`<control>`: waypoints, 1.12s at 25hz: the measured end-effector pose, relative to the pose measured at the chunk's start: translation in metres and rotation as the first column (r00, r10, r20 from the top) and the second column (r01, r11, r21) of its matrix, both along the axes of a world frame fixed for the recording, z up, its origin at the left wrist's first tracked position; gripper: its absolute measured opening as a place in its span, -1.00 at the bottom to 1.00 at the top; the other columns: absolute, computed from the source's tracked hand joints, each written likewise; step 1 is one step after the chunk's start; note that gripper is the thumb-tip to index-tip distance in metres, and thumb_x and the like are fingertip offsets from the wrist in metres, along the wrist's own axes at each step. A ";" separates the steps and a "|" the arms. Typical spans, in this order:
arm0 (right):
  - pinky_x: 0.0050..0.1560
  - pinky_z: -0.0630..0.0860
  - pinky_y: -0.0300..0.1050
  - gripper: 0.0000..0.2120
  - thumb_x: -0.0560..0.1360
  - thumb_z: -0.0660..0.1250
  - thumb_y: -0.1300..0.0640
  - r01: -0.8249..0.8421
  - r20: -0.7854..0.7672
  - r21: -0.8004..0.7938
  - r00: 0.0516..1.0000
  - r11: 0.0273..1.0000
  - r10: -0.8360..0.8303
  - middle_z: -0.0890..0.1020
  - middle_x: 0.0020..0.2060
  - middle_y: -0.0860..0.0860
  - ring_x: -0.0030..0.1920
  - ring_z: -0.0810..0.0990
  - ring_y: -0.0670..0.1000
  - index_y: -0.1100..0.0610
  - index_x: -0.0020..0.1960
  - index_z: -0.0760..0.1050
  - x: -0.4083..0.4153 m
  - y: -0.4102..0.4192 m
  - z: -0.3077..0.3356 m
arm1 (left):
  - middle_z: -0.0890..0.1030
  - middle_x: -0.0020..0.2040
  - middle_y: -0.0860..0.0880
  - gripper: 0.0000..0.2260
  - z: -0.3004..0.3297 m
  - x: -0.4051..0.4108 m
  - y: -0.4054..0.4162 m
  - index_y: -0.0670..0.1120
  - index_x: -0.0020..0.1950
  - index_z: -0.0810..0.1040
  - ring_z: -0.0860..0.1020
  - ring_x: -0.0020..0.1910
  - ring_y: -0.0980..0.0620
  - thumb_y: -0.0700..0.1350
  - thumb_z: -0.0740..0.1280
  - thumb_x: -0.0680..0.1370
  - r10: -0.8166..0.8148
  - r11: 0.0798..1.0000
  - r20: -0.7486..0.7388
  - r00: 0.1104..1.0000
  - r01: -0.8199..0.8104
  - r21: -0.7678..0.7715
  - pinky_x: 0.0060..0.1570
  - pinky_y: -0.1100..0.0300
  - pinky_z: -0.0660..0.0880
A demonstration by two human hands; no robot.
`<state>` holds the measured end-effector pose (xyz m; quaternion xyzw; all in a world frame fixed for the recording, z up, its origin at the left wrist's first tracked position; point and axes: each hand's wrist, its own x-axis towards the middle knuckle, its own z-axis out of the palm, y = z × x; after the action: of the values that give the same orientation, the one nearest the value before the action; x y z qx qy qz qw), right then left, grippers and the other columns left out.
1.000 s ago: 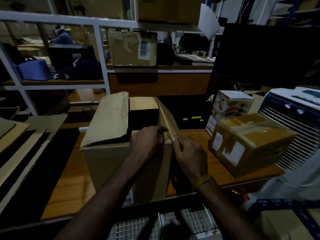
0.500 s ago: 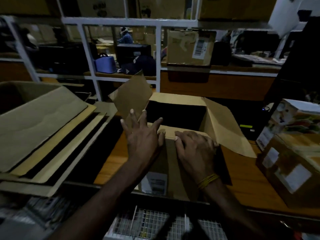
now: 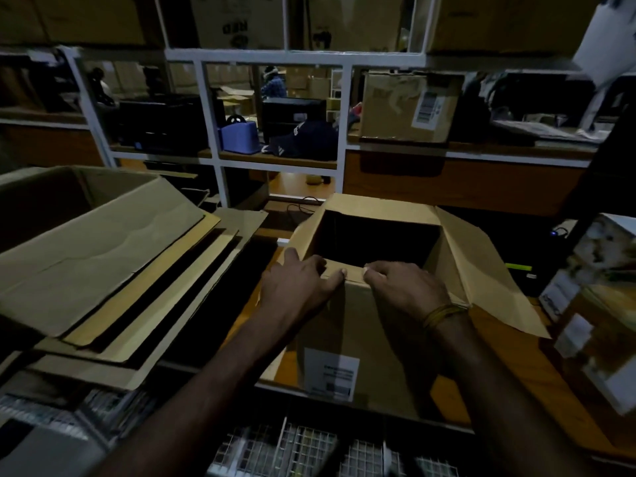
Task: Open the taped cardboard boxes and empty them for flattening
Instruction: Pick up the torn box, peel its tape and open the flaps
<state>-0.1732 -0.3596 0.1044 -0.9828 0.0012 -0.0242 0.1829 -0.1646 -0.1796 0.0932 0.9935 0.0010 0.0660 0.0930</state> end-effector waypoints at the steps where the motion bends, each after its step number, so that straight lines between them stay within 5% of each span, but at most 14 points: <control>1: 0.20 0.41 0.00 -0.57 0.65 0.05 -0.21 -0.016 -0.091 0.028 0.996 0.999 0.018 0.49 0.35 0.02 0.26 0.47 0.08 -0.12 0.43 0.39 0.010 -0.003 0.003 | 0.36 0.38 -0.16 -0.43 0.004 0.005 0.002 0.14 0.44 0.39 0.44 0.27 -0.20 0.40 0.08 0.54 -0.016 1.000 0.020 1.000 0.016 0.023 0.19 -0.07 0.45; 6: 0.31 0.32 0.02 -0.43 0.60 0.09 -0.30 -0.049 -0.336 -0.037 0.941 0.998 0.034 0.42 0.44 0.05 0.38 0.40 0.10 -0.01 0.48 0.37 0.050 -0.011 0.008 | 0.26 0.53 -0.05 -0.56 0.012 0.029 0.005 0.17 0.46 0.37 0.34 0.41 -0.06 0.09 0.29 0.58 -0.346 0.928 0.098 0.933 0.356 -0.111 0.31 0.00 0.41; 9: 0.16 0.46 -0.04 -0.43 0.53 0.20 -0.34 0.021 -0.146 0.045 0.989 0.999 -0.014 0.55 0.30 0.04 0.21 0.51 0.03 -0.01 0.38 0.48 0.056 -0.019 0.001 | 0.18 0.57 -0.03 -0.51 0.013 0.042 0.002 0.20 0.50 0.29 0.34 0.43 -0.04 0.00 0.32 0.59 -0.456 0.878 0.107 0.884 0.466 -0.111 0.29 0.04 0.44; 13: 0.20 0.49 0.04 -0.40 0.44 0.31 -0.35 0.114 0.283 0.025 0.952 0.993 -0.116 0.51 0.24 0.04 0.23 0.48 0.07 -0.08 0.38 0.44 0.041 -0.018 0.013 | 0.13 0.59 -0.04 -0.41 0.024 0.055 -0.004 0.20 0.55 0.17 0.31 0.46 -0.07 -0.08 0.32 0.59 -0.518 0.836 0.183 0.836 0.540 -0.101 0.27 0.03 0.41; 17: 0.21 0.35 -0.04 -0.47 0.47 0.40 -0.21 0.148 0.508 -0.048 0.855 0.988 -0.104 0.48 0.21 0.05 0.23 0.43 0.07 -0.07 0.38 0.44 0.016 -0.011 0.039 | 0.25 0.54 -0.05 -0.41 0.057 0.050 -0.010 0.18 0.56 0.16 0.22 0.51 -0.07 0.00 0.33 0.58 -0.515 0.848 0.261 0.816 0.529 0.019 0.47 -0.22 0.05; 22: 0.13 0.25 -0.04 -0.70 0.54 0.29 -0.15 0.093 0.712 -0.034 0.701 0.995 -0.041 0.55 0.01 -0.02 0.05 0.50 0.02 -0.06 0.19 0.56 -0.018 -0.011 0.055 | 0.59 0.15 0.02 -0.71 0.096 0.009 -0.006 0.10 0.30 0.53 0.50 0.06 0.05 0.08 0.27 0.60 -0.393 0.852 0.511 0.764 0.511 -0.109 0.09 0.03 0.49; 25: 0.03 0.46 0.04 -0.72 0.58 0.18 -0.13 0.004 0.752 -0.002 0.659 1.000 -0.001 0.60 -0.11 -0.07 -0.10 0.55 -0.04 -0.03 0.04 0.59 -0.042 -0.012 0.063 | 0.57 0.00 0.13 -0.76 0.111 -0.018 -0.004 0.10 0.22 0.56 0.48 -0.09 0.17 0.12 0.25 0.62 -0.380 0.866 0.351 0.856 0.462 -0.190 -0.20 0.22 0.45; 28: -0.26 0.47 -0.11 -0.63 0.59 0.13 -0.19 0.004 0.714 0.038 0.700 0.999 -0.030 0.61 -0.21 -0.07 -0.23 0.54 -0.08 0.00 -0.05 0.62 -0.068 -0.010 0.064 | 0.61 0.04 0.12 -0.80 0.115 -0.041 0.003 0.10 0.17 0.58 0.52 -0.05 0.18 0.09 0.29 0.60 -0.427 0.834 0.193 0.883 0.468 -0.293 -0.07 0.13 0.55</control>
<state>-0.2409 -0.3697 0.1684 -0.8935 -0.0605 -0.4047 0.1852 -0.2052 -0.1769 0.2085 0.9301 -0.2262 0.1008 0.2712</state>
